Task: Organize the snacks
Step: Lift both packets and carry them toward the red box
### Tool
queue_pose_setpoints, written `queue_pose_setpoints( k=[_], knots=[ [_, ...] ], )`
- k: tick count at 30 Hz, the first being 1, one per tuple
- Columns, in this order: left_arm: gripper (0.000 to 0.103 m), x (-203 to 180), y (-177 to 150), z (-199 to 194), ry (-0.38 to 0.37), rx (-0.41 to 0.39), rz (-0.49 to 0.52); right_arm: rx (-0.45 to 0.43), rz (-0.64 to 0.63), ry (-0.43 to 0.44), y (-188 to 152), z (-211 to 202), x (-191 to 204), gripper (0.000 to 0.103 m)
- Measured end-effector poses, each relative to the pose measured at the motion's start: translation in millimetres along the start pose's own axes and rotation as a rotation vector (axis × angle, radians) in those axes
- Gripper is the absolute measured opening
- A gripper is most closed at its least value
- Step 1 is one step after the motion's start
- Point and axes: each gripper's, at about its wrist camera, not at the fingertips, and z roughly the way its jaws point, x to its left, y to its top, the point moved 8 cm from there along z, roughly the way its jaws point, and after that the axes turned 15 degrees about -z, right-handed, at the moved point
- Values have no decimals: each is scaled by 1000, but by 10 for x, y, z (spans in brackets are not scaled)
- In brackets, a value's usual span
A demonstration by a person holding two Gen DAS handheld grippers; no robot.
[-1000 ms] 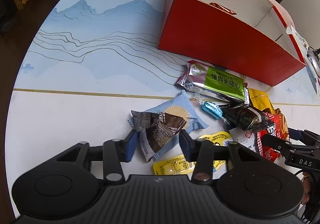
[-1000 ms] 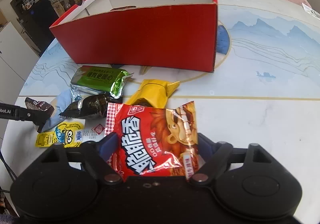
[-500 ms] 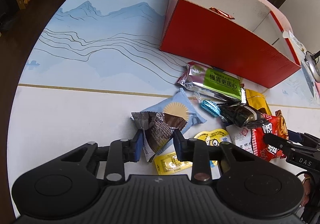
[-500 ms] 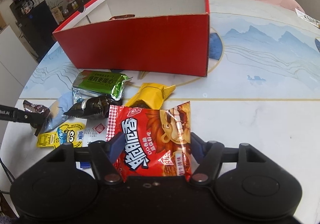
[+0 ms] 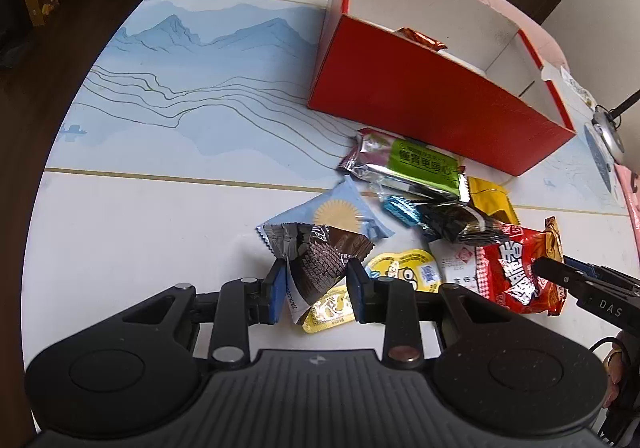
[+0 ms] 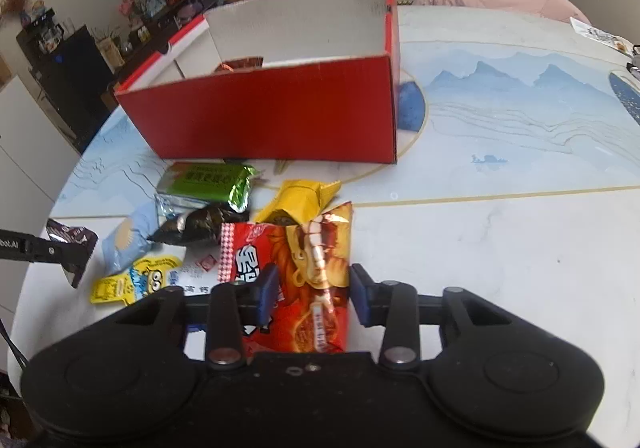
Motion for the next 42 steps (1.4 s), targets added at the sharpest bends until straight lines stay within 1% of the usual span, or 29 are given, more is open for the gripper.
queue_pose_setpoints(
  k=[7,10,13,15,18,20,23,25,26,27,29,30,31,32,37,39,41,42],
  knots=[
    [31,-46,-16,-85,-27,-4,7,-66,-10,9,106,-251,97,24],
    [31,-79,-24,-112,-35,-6,16,-77,-18,33,147,-311,175,24],
    [31,-103,-35,-125,-40,-7,24,-85,-42,33,150,-316,202,24],
    [31,-115,-45,-130,-39,-7,29,-70,-16,71,113,-262,176,24],
    [31,-118,-55,-143,-40,-5,32,-44,1,90,34,-188,127,25],
    [31,-122,-66,-155,-40,-3,37,-39,-27,137,4,-188,144,25],
    [31,-148,-86,-180,-42,-7,50,-17,-149,197,-8,-206,227,26],
    [31,-176,-100,-189,-46,-10,56,19,-215,206,-22,-190,266,27],
    [31,-186,-104,-191,-48,-10,57,21,-244,207,-17,-186,277,28],
    [31,-200,-110,-193,-50,-10,58,20,-272,207,-12,-182,283,31],
    [31,-229,-120,-194,-53,-11,60,45,-324,210,-11,-157,296,46],
    [31,-244,-124,-193,-54,-11,60,63,-351,216,-20,-142,302,72],
    [31,-258,-127,-192,-55,-12,60,85,-384,226,-35,-120,321,103],
    [31,-271,-126,-190,-56,-13,59,106,-421,239,-60,-110,346,100],
    [31,-304,-130,-161,-60,-12,40,194,-633,268,-190,64,515,102],
    [31,-305,-135,-141,-57,-11,32,226,-726,247,-244,168,559,102],
    [31,-302,-144,-119,-53,-10,24,249,-793,243,-287,258,596,99],
    [31,-298,-150,-107,-51,-9,19,252,-815,240,-300,305,616,96]
  ],
)
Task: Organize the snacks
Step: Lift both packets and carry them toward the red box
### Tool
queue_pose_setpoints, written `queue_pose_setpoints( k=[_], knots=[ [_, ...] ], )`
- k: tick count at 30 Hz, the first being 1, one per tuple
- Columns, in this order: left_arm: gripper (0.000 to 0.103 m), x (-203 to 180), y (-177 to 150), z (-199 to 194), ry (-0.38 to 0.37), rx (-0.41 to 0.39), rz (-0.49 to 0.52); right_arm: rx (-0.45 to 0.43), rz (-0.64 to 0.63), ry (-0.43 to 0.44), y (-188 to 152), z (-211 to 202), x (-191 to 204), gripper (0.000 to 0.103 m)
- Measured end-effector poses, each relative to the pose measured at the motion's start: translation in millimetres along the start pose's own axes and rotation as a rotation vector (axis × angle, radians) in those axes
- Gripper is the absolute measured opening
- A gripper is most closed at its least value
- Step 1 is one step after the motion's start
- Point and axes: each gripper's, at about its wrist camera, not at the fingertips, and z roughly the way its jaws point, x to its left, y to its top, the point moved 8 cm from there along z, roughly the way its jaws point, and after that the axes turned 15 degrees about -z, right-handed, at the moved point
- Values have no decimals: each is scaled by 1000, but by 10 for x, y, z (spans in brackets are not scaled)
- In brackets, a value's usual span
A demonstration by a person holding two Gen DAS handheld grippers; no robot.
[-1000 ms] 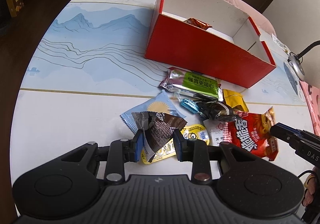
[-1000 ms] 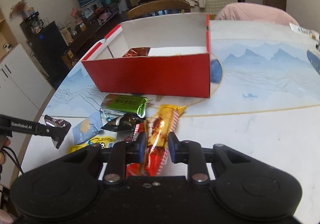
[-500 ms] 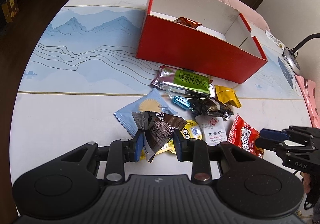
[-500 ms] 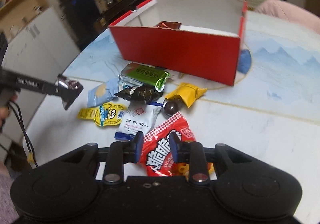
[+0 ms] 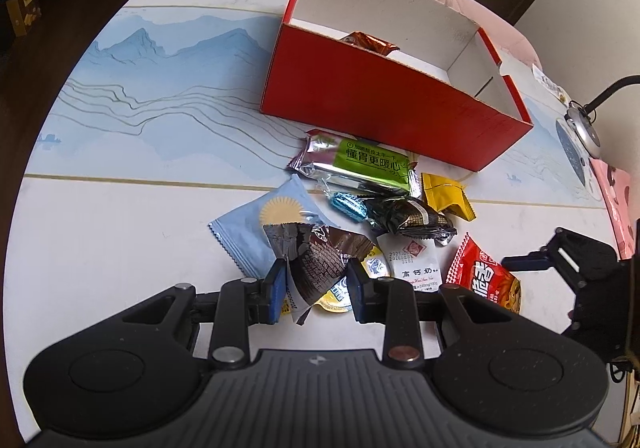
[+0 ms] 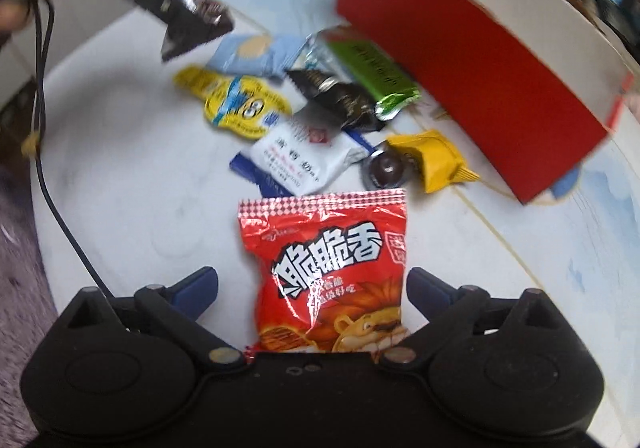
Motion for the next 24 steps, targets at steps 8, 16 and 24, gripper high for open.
queue_pose_setpoints(
  k=[8,16,24],
  knots=[
    [31,39,-32,42,14,4,-26,55,30,9,-46,203,-90,96],
    [31,72,-23,35,16,4,-36,25,94,11,-97,238,-141,97],
    [31,58,-30,-34,-4,1,-1,8,182,-59,-62,107,-118,75]
  ],
)
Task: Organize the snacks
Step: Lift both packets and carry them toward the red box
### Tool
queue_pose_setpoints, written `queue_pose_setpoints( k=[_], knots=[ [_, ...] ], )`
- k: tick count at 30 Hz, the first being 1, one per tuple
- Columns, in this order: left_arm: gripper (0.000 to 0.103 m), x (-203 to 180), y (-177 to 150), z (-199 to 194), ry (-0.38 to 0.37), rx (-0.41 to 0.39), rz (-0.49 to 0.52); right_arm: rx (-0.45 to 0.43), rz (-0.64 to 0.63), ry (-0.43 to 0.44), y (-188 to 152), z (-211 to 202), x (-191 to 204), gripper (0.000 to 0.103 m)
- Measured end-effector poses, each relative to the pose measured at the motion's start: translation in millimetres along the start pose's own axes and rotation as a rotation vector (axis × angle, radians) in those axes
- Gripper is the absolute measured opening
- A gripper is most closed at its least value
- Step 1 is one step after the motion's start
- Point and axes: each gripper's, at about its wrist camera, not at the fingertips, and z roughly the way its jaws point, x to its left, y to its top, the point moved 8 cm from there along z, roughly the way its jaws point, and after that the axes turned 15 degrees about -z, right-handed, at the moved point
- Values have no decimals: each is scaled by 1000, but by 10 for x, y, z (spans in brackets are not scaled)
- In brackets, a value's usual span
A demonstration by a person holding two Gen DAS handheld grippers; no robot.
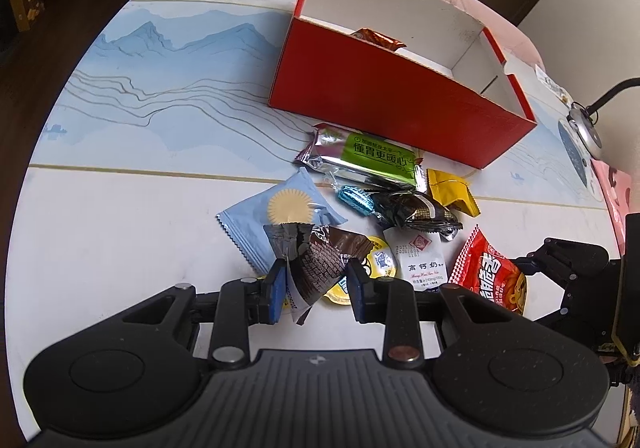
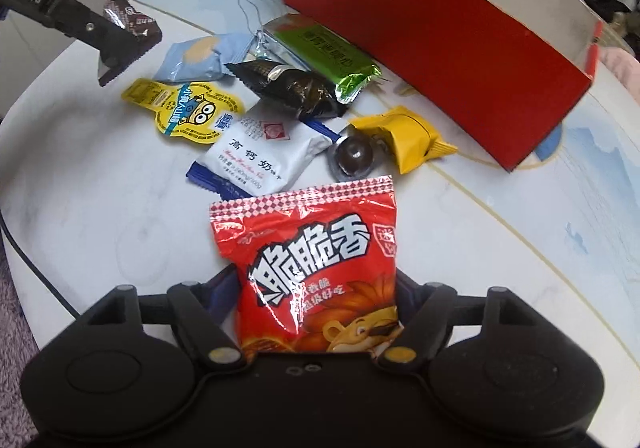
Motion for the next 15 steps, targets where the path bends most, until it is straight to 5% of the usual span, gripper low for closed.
queue_pose_setpoints(
  k=[15],
  knots=[
    [31,-153,159,-376,-74,-46,111,-190,322,-235,288,-884,-40,75]
  ],
)
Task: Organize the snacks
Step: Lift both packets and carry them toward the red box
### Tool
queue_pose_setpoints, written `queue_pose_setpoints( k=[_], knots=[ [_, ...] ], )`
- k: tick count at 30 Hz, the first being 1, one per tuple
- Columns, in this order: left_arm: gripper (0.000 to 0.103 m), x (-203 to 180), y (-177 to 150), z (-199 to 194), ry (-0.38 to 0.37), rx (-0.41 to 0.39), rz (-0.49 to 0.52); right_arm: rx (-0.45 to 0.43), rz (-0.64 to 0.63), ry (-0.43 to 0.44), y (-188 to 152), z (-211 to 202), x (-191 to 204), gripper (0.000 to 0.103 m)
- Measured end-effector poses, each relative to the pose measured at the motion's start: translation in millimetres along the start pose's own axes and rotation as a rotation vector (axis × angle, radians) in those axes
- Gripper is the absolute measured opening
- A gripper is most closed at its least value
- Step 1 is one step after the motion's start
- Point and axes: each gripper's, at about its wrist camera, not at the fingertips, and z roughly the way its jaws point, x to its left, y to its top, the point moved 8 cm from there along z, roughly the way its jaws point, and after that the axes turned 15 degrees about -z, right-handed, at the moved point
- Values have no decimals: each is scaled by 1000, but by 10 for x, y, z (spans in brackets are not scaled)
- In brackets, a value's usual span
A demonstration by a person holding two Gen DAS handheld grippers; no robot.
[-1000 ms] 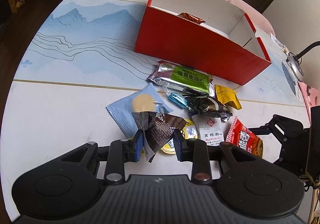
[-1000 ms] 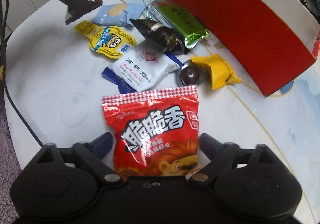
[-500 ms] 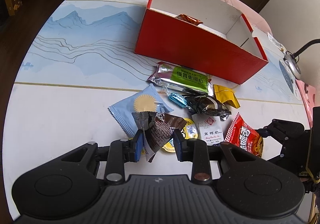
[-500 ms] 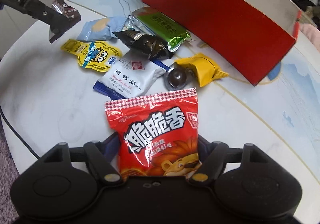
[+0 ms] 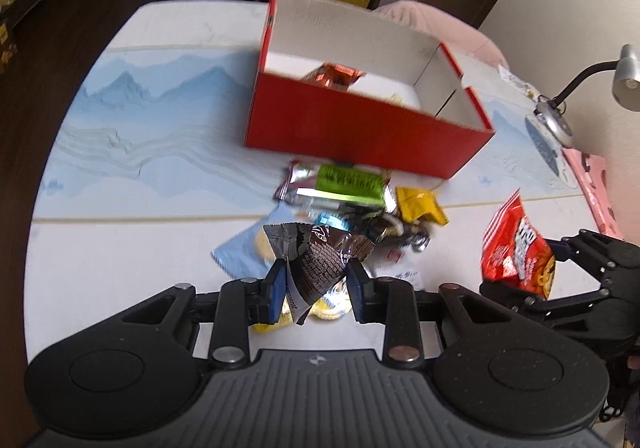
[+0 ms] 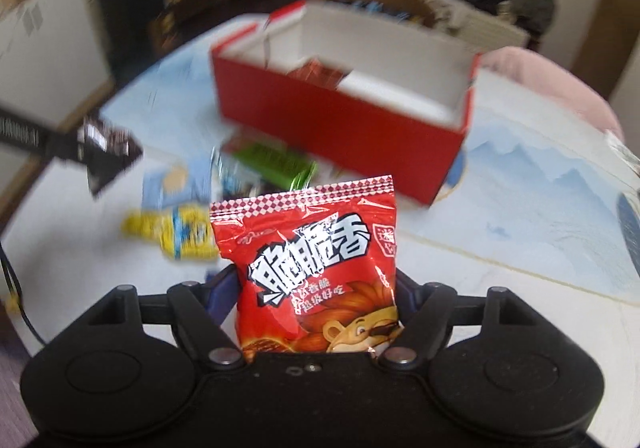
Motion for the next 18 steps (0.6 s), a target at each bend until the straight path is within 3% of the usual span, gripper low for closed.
queue_pose_setpoints(
  k=[9,18],
  knots=[
    [31,-245,387,-202,-22,-58,59,-131,157,-49,481,-345,-214,75],
    [31,-566,843,-131,-2,-89,119,-159,203,-68,937,-206,-605,75]
  ],
)
